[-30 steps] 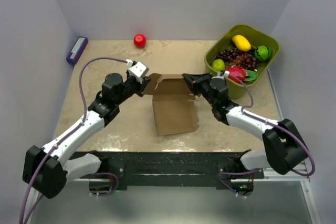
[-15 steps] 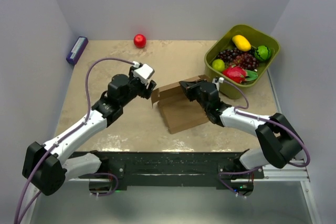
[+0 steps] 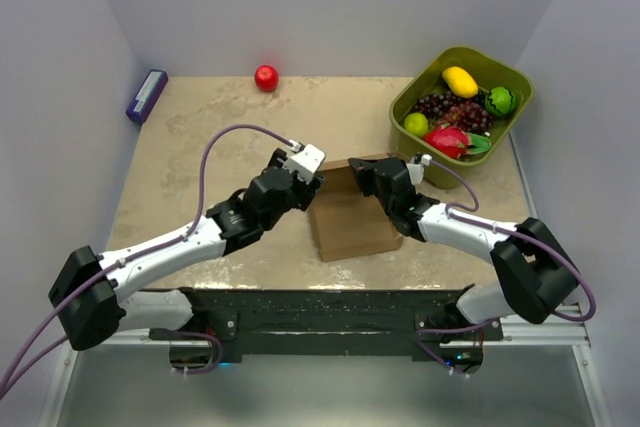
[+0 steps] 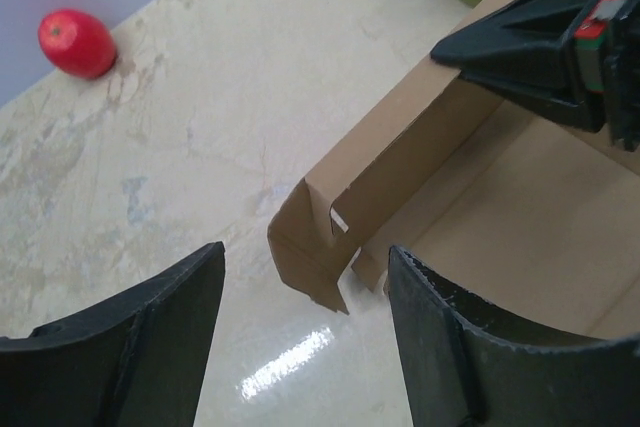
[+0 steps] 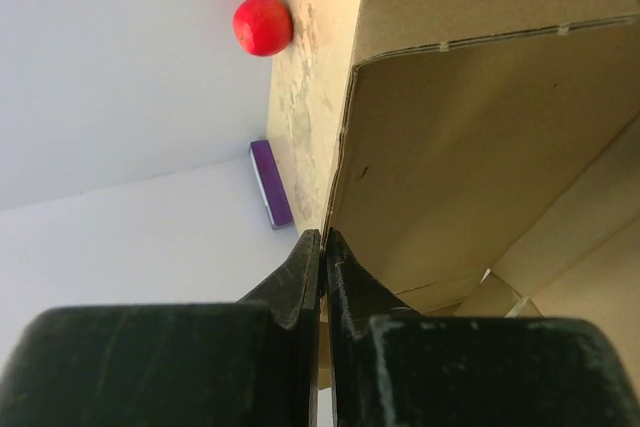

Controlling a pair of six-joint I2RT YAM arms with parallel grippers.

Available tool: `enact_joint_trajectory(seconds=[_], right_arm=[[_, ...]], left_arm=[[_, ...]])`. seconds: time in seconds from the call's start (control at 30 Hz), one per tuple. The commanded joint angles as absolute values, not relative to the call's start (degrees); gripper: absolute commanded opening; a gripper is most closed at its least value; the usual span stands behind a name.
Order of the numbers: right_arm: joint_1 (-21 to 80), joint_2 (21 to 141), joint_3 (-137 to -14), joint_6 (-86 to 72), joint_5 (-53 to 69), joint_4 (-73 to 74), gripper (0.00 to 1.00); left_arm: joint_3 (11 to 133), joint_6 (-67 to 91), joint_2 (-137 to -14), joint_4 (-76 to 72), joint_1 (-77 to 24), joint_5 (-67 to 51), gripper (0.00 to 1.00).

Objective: Fold the paper box

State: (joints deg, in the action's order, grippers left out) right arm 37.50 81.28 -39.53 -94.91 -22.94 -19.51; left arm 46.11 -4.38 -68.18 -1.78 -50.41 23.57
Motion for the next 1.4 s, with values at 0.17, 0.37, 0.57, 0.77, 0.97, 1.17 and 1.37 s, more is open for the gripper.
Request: enact_joint_trajectory(seconds=[0.17, 0.37, 0.57, 0.77, 0.97, 1.17, 1.37], right_arm=[[37.71, 80.86, -40.87, -95.36, -26.10, -18.54, 0.00], [37.71, 80.86, -40.34, -95.54, -26.45, -18.54, 0.00], [37.71, 81.21, -40.08, -95.54, -26.19, -18.72, 0.00], [37.79, 81.30, -40.08, -95.45, -25.84, -19.25, 0.00], [37.71, 81.39, -39.64, -95.62, -25.66, -19.69, 0.00], [37.71, 81.21, -39.38, -95.62, -26.71, -18.90, 0.00], [37.71, 81.47, -39.20, -95.71, -27.95, -18.28, 0.00]], left_arm=[[47.99, 5.10, -73.65, -5.44, -50.63, 29.09, 0.69], [49.04, 4.57, -77.43, -7.73, -50.63, 30.85, 0.59], [49.92, 5.10, -80.24, -8.78, -50.62, 32.43, 0.48], [51.50, 5.10, -83.49, -8.44, -50.36, 35.06, 0.43], [51.85, 6.06, -85.69, -9.75, -49.75, 34.81, 0.41], [51.51, 6.42, -85.96, -10.02, -49.66, 35.42, 0.18], [50.36, 6.24, -84.47, -8.88, -49.66, 35.16, 0.07]])
